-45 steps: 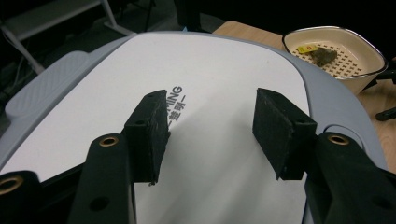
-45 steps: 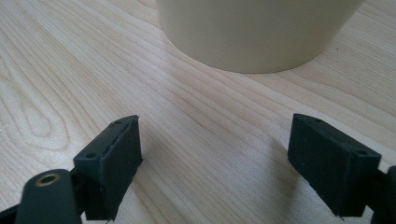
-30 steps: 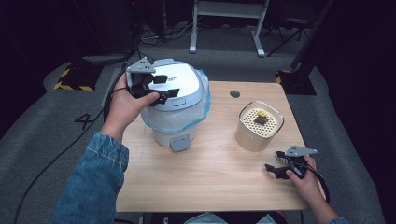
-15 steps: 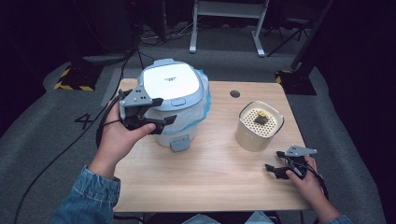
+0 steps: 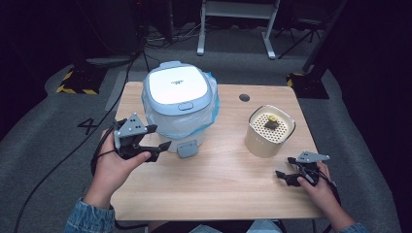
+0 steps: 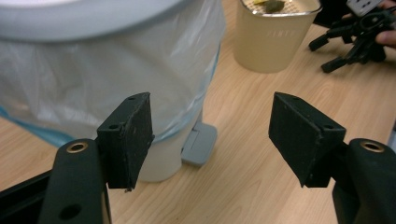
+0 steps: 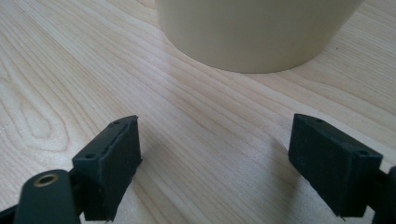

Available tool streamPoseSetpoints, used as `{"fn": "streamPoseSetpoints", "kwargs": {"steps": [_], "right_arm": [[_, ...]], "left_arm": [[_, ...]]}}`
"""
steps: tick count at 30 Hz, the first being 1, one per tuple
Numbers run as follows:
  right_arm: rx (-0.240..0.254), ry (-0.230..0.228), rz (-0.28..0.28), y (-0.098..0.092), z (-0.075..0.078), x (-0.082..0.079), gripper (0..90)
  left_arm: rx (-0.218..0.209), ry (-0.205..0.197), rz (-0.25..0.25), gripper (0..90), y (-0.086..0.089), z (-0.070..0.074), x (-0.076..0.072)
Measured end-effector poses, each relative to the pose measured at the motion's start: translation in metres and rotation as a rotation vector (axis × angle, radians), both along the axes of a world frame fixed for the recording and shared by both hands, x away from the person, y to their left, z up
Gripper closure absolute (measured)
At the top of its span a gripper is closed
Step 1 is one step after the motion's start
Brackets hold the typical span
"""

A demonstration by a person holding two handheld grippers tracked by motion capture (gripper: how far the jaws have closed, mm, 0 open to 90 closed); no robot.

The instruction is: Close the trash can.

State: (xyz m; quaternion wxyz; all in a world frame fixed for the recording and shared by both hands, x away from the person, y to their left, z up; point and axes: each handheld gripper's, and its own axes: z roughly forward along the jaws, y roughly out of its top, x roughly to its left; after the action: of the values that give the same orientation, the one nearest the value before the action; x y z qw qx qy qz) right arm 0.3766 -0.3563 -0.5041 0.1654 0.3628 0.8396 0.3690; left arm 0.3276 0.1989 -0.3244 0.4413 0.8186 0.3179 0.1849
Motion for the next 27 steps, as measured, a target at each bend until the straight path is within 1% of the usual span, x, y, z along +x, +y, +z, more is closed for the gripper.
{"fn": "streamPoseSetpoints", "kwargs": {"steps": [3,12,14,18,20,24,25,26,27], "right_arm": [[0.000,0.000,0.000,0.000,0.000,0.000,17.0],[0.000,0.000,0.000,0.000,0.000,0.000,17.0],[0.000,0.000,0.000,0.000,0.000,0.000,17.0],[0.000,0.000,0.000,0.000,0.000,0.000,17.0],[0.000,0.000,-0.001,0.000,0.000,0.000,17.0],[0.000,0.000,0.000,0.000,0.000,0.000,17.0],[0.000,0.000,0.000,0.000,0.000,0.000,17.0],[0.000,0.000,0.000,0.000,0.000,0.000,17.0],[-0.001,0.000,0.000,0.000,0.000,0.000,17.0]], "left_arm": [[0.005,0.008,0.011,30.3,0.004,-0.011,-0.002],[-0.011,0.043,0.032,29.9,0.011,-0.050,-0.003],[-0.001,0.047,0.038,29.8,0.012,-0.059,-0.003],[-0.007,0.069,0.056,29.8,0.015,-0.077,-0.004],[0.001,0.075,0.064,29.8,0.017,-0.085,-0.004],[0.000,0.095,0.082,29.8,0.021,-0.102,-0.003],[0.002,0.103,0.090,29.8,0.022,-0.105,-0.003],[0.002,0.103,0.090,29.8,0.022,-0.105,-0.003],[0.008,0.108,0.097,29.8,0.024,-0.113,-0.003]]}}
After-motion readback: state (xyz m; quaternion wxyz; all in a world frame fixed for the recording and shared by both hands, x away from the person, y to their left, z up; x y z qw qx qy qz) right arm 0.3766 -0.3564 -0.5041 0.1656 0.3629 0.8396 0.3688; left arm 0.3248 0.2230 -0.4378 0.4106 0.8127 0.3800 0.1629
